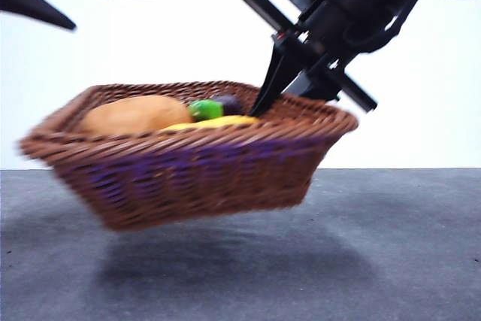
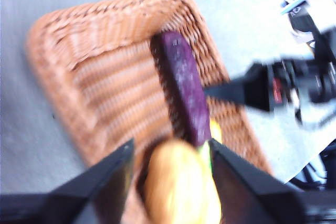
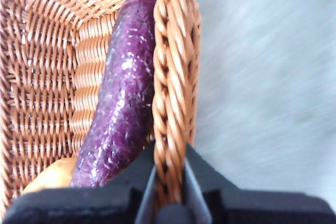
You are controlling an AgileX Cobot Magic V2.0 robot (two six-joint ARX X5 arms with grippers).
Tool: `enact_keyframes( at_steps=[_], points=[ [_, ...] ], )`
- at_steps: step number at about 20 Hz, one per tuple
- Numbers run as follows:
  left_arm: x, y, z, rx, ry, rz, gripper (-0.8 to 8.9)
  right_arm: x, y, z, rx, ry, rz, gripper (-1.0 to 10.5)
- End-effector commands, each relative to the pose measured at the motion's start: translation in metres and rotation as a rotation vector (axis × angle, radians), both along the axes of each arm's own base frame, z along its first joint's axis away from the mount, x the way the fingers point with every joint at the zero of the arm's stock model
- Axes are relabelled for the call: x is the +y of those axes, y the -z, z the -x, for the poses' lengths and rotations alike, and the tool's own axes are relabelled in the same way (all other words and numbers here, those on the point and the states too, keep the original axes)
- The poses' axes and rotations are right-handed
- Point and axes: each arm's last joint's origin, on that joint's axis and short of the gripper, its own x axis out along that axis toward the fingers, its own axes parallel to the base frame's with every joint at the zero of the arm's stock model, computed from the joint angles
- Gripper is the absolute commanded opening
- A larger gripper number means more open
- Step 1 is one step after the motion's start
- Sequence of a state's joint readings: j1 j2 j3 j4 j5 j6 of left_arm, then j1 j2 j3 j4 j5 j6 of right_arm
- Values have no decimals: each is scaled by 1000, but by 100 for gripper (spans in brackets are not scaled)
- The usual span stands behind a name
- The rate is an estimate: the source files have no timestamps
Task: Help me put the vegetables on the table into the basket
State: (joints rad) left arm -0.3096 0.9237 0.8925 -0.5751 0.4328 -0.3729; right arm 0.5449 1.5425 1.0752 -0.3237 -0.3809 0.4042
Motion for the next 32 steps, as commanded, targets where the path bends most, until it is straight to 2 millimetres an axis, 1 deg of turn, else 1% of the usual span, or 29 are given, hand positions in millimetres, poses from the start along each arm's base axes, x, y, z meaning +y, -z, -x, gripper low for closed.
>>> enact_keyframes(
  at_steps=[1, 2, 4, 5, 6, 7, 8, 10, 13, 15, 17, 23, 25, 28, 30, 32],
  points=[
    [6, -8, 15, -105, 27, -67, -20, -9, -32, -9, -87, -7, 12, -12],
    [9, -10, 22, -130, 24, -92, -8, -15, -44, -15, -108, 5, 23, -12],
    [13, -10, 32, -147, 24, -156, -8, -33, -69, -25, -139, 48, 35, -12],
    [16, -9, 36, -144, 18, -200, -8, -48, -82, -32, -155, 88, 40, -12],
    [17, -7, 39, -138, 23, -232, -8, -62, -89, -37, -159, 130, 45, -12],
    [17, -6, 40, -133, 25, -254, -8, -77, -93, -41, -158, 163, 58, -12],
    [18, -6, 41, -139, 35, -268, -8, -92, -93, -44, -144, 192, 63, -12],
    [17, -7, 39, -163, 42, -275, -8, -119, -87, -47, -111, 227, 102, -12],
    [16, -6, 37, -166, 46, -278, -8, -149, -81, -50, -85, 286, 139, -12],
    [16, -6, 36, -163, 49, -280, -8, -163, -73, -56, -63, 303, 149, -12],
    [16, -5, 34, -155, 50, -282, -8, -169, -58, -66, -22, 306, 158, -12],
    [13, 0, 26, -119, 55, -294, -8, -171, 9, -101, 132, 259, 201, -12],
    [12, 2, 24, -108, 57, -298, -8, -174, 24, -107, 162, 253, 209, -12],
    [11, 4, 20, -94, 59, -302, -8, -183, 38, -111, 193, 262, 220, -12],
    [10, 4, 17, -102, 58, -300, -8, -189, 41, -111, 200, 277, 224, -12],
    [9, 5, 13, -108, 56, -297, -8, -192, 50, -108, 221, 280, 234, -12]
  ],
)
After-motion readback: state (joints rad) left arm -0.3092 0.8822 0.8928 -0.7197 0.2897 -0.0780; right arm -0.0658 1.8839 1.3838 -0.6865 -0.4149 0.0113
